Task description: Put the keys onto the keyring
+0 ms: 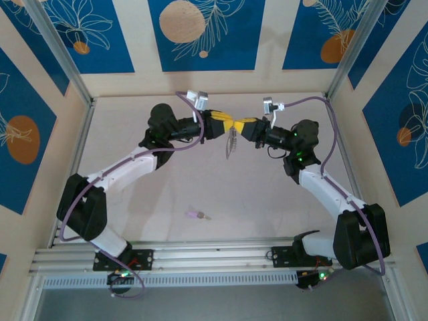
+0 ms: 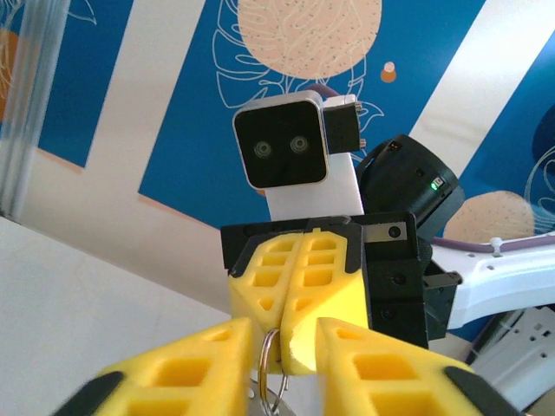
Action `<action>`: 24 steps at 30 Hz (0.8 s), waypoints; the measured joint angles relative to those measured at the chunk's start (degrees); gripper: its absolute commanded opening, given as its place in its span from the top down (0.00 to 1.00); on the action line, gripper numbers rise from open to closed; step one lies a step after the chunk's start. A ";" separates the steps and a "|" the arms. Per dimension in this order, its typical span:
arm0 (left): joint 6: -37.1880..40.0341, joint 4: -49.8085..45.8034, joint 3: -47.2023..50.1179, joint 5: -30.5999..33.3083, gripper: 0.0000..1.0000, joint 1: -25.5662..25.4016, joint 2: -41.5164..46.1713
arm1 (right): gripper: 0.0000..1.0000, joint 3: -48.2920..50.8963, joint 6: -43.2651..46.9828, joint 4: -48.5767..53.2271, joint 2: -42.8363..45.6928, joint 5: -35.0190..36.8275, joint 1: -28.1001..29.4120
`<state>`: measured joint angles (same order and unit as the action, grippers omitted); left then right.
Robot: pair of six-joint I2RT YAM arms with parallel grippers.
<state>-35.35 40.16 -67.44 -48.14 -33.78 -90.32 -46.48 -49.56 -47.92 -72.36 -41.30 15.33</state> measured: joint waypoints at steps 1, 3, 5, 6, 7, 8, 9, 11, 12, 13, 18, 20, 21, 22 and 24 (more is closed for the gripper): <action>-0.20 0.13 0.00 -0.11 0.70 0.00 -0.11 | 1.00 -0.02 0.00 -0.13 0.00 0.00 0.00; -0.33 0.35 0.00 -0.15 0.73 0.00 -0.20 | 1.00 -0.02 0.00 -0.31 0.00 0.02 0.00; -0.59 0.72 0.00 -0.31 0.79 0.00 -0.28 | 1.00 -0.02 0.02 -0.35 0.00 0.20 0.00; -0.61 0.92 0.00 -0.42 0.82 0.00 -0.31 | 1.00 -0.02 0.02 -0.35 0.00 0.22 0.00; -0.83 1.03 0.00 -0.48 0.87 0.00 -0.31 | 1.00 -0.02 0.02 -0.33 0.00 0.22 0.00; -0.74 1.14 0.00 -0.48 0.91 0.00 -0.31 | 1.00 -0.02 0.02 -0.35 0.00 0.20 0.00; -0.68 1.16 0.00 -0.39 0.98 0.02 -0.31 | 1.00 -0.02 0.04 -0.50 0.00 0.17 0.00; -0.59 1.20 0.00 -0.31 1.00 0.02 -0.31 | 1.00 -0.02 0.04 -0.50 0.00 0.20 0.00; -0.61 1.07 -0.07 -0.26 1.00 0.04 -0.31 | 0.95 -0.04 0.09 -0.48 0.00 0.17 0.00; -0.46 0.76 -0.13 -0.28 1.00 0.07 -0.31 | 0.86 -0.11 0.26 -0.04 0.02 0.15 -0.11; 3.96 -5.95 -2.84 -1.44 1.00 0.00 -0.31 | 0.58 -0.44 1.86 3.85 0.37 -0.37 -2.16; 7.52 -12.15 -5.81 -2.62 1.00 0.02 -0.31 | 0.54 -0.37 3.48 7.32 1.62 -0.96 -4.11; 9.57 -15.72 -7.87 -3.37 1.00 0.00 -0.31 | 0.53 -0.37 4.33 8.83 2.34 -1.16 -4.61; 11.80 -19.17 -10.01 -4.02 1.00 0.00 -0.33 | 0.53 -0.37 5.27 10.45 3.19 -1.38 -5.20; 15.89 -25.18 -14.12 -5.05 1.00 0.00 -0.46 | 0.53 -0.37 7.28 13.29 4.90 -2.05 -5.62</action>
<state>-19.46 14.98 -81.56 -53.19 -33.78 -90.78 -46.85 -42.28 -34.63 -67.46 -43.35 9.72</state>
